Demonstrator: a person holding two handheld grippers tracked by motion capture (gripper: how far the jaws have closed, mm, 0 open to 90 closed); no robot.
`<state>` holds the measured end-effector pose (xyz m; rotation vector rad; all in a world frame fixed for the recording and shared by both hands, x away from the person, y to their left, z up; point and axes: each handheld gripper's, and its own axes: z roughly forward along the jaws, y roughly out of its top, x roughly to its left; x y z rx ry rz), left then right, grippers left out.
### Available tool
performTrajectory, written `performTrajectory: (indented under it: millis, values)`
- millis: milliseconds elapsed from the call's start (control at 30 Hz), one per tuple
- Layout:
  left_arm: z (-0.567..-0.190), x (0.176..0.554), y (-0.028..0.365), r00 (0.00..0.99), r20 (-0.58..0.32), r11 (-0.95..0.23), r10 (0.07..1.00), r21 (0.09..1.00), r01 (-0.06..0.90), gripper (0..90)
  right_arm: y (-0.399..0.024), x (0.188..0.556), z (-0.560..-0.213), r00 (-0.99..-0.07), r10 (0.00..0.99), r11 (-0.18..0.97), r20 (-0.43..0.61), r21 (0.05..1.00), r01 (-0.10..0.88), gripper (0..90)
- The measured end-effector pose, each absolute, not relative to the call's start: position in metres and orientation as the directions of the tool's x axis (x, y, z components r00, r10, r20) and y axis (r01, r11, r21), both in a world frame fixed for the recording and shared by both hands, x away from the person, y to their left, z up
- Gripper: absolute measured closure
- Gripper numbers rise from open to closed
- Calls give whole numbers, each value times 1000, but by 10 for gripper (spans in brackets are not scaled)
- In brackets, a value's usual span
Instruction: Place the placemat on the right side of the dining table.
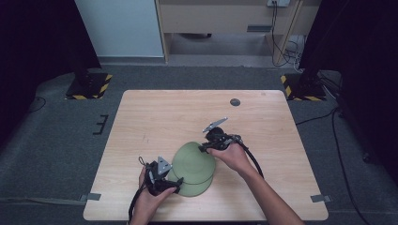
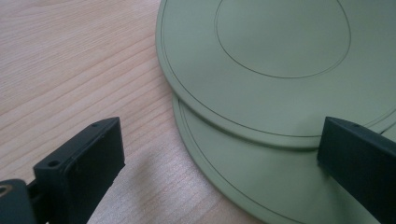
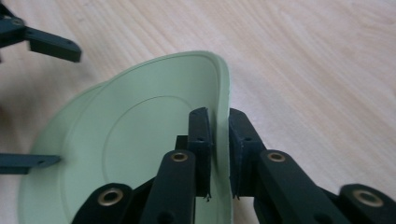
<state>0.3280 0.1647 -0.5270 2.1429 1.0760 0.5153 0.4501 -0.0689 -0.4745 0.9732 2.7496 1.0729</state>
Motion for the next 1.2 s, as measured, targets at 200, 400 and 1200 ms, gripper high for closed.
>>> performTrajectory:
  millis: [200,400,1200]
  values:
    - [-527,328,165,580,46,-430,813,719,546,2,-67,446,-471,-817,553,594,165,609,526,840]
    - [-527,328,165,579,42,-426,814,720,547,2,-66,446,-470,-814,562,611,145,591,527,854]
    - [-519,335,213,466,-21,-298,884,744,598,23,-79,435,-426,-807,577,573,123,643,508,858]
